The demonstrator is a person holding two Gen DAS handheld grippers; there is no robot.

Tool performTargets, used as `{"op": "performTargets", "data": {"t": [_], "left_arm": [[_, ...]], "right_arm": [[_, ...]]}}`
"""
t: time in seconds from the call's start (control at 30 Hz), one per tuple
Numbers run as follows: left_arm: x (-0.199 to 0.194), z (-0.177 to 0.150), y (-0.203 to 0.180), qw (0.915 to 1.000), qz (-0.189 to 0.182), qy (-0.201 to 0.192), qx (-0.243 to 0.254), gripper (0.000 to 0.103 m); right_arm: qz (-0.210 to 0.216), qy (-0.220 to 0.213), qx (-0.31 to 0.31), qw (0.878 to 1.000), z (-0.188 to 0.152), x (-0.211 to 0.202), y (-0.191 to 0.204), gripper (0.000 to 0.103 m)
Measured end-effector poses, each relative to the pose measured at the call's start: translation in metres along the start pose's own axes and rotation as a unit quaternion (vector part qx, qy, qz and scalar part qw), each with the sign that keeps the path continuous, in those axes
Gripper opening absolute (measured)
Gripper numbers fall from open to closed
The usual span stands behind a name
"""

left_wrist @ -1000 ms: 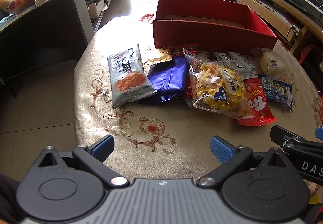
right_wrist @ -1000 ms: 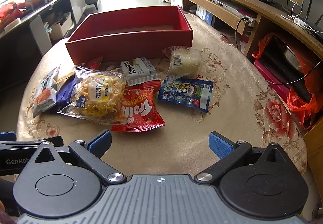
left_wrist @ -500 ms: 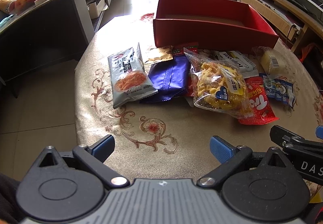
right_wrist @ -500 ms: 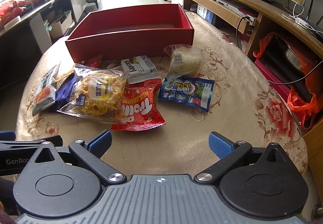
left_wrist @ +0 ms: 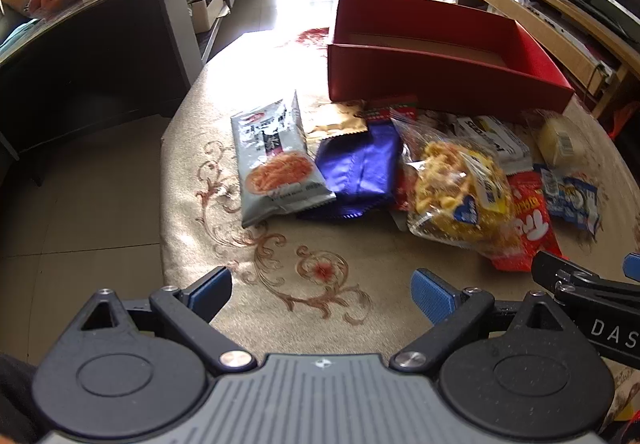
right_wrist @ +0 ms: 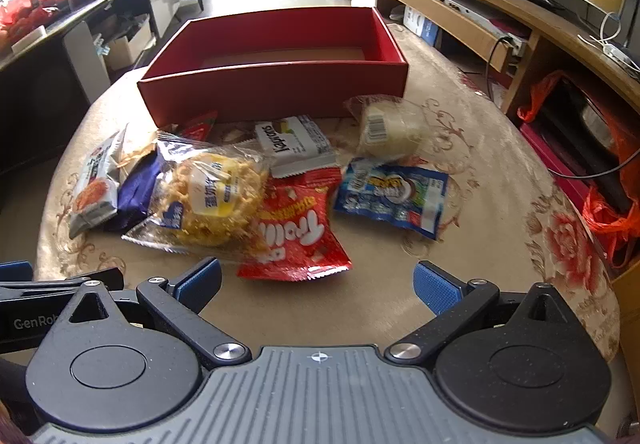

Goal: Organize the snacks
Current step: 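Grasp the white spicy strip bag with left gripper while right grasps yellow waffle bag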

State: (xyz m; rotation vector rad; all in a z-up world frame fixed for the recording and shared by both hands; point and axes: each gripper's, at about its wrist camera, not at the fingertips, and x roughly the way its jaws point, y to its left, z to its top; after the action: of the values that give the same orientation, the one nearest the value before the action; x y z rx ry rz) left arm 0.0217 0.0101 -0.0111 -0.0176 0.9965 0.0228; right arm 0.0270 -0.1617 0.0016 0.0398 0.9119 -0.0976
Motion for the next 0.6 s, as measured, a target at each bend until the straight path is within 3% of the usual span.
{"op": "performTargets", "data": {"t": [0.27,0.47,0.6], "left_arm": [[0.004,0.021,0.018,0.9997,0.006,-0.009,-0.023,0.092],[0.016,0.034,0.042,0.9984,-0.004,0.012,-0.056,0.093],[0.023,0.041,0.052,0.998,0.009,0.011,-0.062,0.093]], "right_arm": [[0.024,0.0,-0.013,1.0,0.025,0.01,0.016,0.103],[0.044,0.008,-0.025,0.999,0.042,0.023,0.033,0.103],[0.045,0.022,-0.037,0.998,0.05,0.038,0.045,0.103]]}}
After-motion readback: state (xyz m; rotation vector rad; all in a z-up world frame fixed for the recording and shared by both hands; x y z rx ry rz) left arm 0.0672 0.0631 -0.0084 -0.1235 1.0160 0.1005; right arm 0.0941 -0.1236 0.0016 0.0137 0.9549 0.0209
